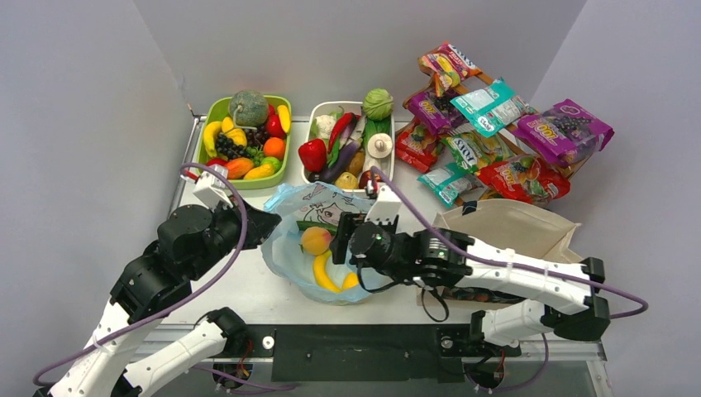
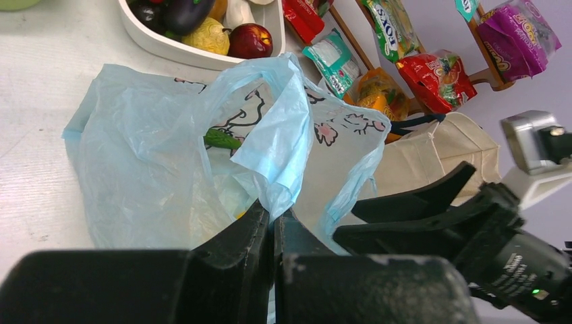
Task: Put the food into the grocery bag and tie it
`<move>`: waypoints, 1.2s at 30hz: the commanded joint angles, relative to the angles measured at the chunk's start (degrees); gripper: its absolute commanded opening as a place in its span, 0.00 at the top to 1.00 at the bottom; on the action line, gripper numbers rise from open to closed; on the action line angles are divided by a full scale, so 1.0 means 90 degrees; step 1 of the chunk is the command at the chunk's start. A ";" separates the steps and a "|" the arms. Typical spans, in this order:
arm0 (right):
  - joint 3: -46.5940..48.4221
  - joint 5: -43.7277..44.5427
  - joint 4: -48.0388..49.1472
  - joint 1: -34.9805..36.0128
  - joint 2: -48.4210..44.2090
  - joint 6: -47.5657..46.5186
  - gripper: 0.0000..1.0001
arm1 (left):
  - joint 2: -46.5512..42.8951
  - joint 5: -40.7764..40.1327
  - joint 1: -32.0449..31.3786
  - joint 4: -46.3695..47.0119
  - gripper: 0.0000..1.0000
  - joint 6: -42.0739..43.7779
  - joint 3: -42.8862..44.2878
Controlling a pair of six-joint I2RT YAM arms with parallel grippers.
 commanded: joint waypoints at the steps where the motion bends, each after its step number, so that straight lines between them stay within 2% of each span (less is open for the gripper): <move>1: 0.0248 0.0282 0.0266 0.0110 0.0316 0.0250 0.32 | -0.0108 0.0038 0.0033 0.0249 1.00 -0.0128 -0.0030; 6: 0.0127 0.0245 0.0241 0.0140 0.0503 0.0269 0.32 | -0.0219 0.0014 0.0031 0.0223 1.00 -0.0170 -0.0091; 10: -0.0006 0.0227 0.0245 0.0167 0.0557 0.0267 0.38 | -0.0272 0.0003 0.0030 0.0215 1.00 -0.0177 -0.0147; 13: -0.0014 0.0197 0.0266 0.0167 0.0592 0.0123 0.51 | -0.0286 0.0012 0.0032 0.0215 1.00 -0.0186 -0.0166; 18: 0.0005 0.0209 0.0313 0.0150 0.0581 -0.0106 0.78 | -0.0321 0.0026 0.0030 0.0207 1.00 -0.0206 -0.0173; 22: 0.0056 0.0130 0.0309 0.0059 0.0507 -0.0326 0.96 | -0.0359 0.0024 0.0029 0.0163 1.00 -0.0284 -0.0168; 24: 0.0169 -0.0057 0.0322 -0.0047 0.0445 -0.0534 1.00 | -0.0379 0.0009 0.0031 0.0119 1.00 -0.0383 -0.0154; 36: 0.1421 -0.2206 0.0455 -0.1614 -0.0143 -0.2282 1.00 | -0.0463 0.0264 0.0027 0.0042 1.00 -0.1447 0.0202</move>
